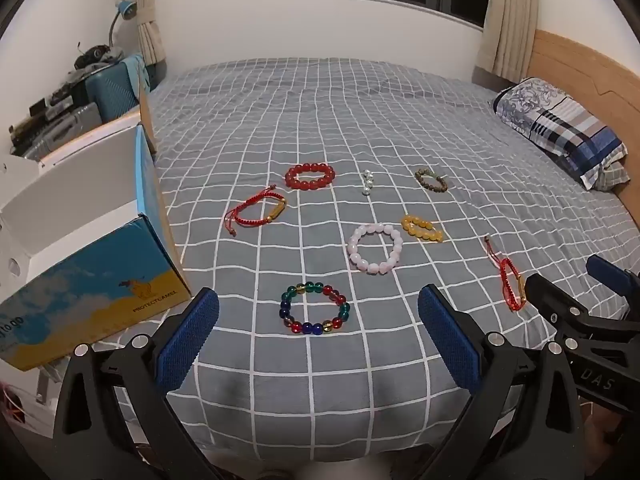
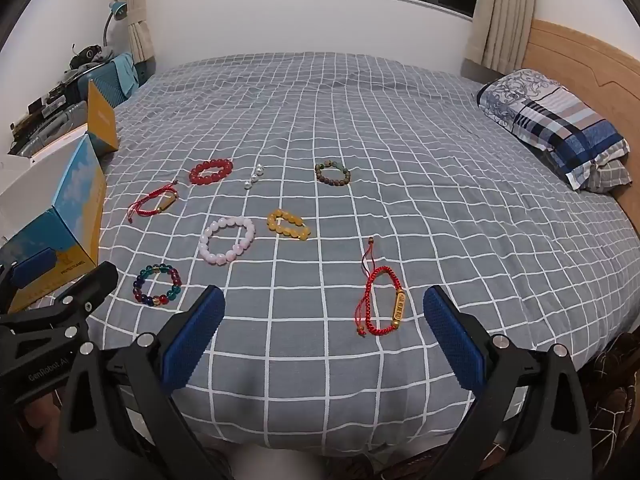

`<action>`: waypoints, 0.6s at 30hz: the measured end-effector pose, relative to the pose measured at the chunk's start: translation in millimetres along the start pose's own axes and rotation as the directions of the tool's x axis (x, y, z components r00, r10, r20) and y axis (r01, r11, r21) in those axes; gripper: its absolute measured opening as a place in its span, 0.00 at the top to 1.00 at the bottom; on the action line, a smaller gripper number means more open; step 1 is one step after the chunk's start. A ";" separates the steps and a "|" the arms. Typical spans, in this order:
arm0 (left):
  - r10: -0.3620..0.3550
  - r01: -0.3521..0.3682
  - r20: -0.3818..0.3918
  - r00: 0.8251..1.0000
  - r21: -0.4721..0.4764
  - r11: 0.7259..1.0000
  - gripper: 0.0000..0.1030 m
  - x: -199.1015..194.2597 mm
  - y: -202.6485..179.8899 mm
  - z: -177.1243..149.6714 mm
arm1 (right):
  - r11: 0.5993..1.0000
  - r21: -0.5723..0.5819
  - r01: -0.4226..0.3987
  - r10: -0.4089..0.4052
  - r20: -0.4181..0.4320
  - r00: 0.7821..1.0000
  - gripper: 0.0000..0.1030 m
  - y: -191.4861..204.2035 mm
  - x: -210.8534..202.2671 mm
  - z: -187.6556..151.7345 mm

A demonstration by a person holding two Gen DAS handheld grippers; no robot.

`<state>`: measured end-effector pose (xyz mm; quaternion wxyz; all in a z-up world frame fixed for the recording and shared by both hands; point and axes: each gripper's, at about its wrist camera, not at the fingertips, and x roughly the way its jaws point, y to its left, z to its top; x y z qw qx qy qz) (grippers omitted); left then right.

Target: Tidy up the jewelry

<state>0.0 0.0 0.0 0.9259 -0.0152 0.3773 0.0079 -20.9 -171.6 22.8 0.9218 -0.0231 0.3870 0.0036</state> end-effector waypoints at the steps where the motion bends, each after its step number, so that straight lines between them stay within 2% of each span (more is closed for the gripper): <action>1: 0.001 -0.001 -0.004 1.000 0.003 1.000 0.05 0.1 0.0 0.0 | 1.000 0.001 0.001 -0.001 0.001 1.000 0.07 0.0 0.0 0.0; 18: 0.009 -0.009 -0.015 1.000 -0.001 1.000 0.05 -0.5 -1.3 -3.1 | 1.000 -0.004 0.008 -0.008 0.006 1.000 0.07 -0.6 -0.3 -1.1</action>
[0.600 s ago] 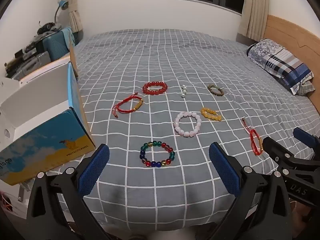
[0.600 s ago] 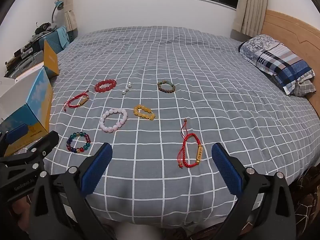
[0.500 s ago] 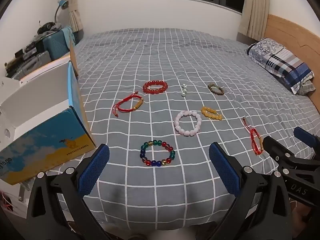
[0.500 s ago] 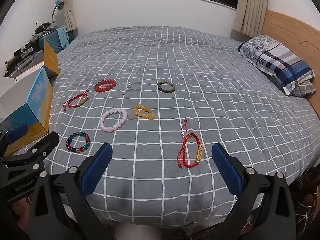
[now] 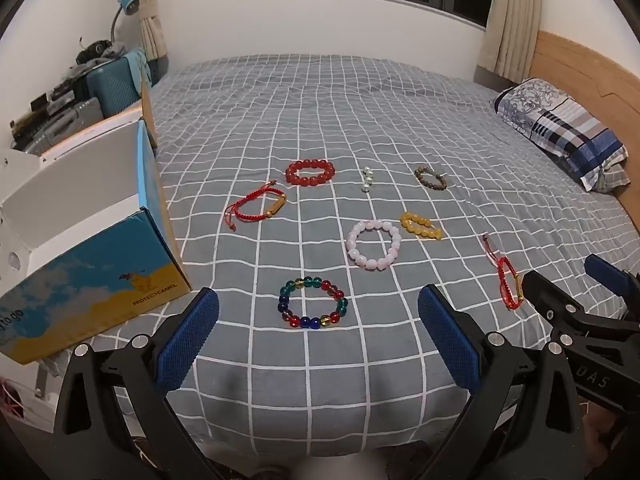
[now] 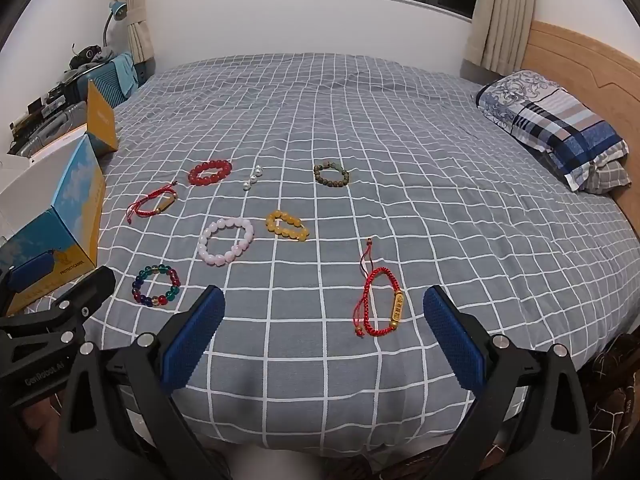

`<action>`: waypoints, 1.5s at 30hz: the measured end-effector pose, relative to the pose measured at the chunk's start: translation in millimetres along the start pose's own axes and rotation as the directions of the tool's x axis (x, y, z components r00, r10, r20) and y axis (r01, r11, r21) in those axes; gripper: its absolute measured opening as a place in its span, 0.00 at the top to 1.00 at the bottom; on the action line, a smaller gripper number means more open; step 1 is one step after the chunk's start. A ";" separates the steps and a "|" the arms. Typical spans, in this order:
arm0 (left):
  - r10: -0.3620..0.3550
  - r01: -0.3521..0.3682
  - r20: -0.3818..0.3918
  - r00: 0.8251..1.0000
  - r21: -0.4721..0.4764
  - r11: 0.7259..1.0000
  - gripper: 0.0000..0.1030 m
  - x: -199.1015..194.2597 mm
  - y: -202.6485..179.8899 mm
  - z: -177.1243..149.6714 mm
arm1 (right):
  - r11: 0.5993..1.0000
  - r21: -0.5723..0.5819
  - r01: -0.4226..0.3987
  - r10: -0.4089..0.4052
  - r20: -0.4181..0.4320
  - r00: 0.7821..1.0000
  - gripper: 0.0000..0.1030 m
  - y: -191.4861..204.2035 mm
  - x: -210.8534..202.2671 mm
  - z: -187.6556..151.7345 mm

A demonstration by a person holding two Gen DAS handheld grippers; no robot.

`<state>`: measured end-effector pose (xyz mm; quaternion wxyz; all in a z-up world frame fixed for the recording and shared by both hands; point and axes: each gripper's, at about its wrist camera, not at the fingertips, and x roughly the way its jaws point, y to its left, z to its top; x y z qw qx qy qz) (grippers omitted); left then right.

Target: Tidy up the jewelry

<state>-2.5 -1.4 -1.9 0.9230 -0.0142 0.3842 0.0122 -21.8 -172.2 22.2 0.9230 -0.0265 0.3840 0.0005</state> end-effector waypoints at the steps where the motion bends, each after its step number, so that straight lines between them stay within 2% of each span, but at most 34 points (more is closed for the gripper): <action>1: 0.001 -0.001 0.000 1.000 0.000 1.000 0.05 -0.6 0.1 0.0 | 1.000 -0.001 0.000 0.000 0.000 1.000 0.07 0.3 0.0 0.2; 45: 0.024 -0.024 0.002 1.000 0.005 1.000 0.05 -2.4 -1.2 2.4 | 1.000 -0.004 0.002 -0.002 0.002 1.000 0.07 0.7 -0.7 1.0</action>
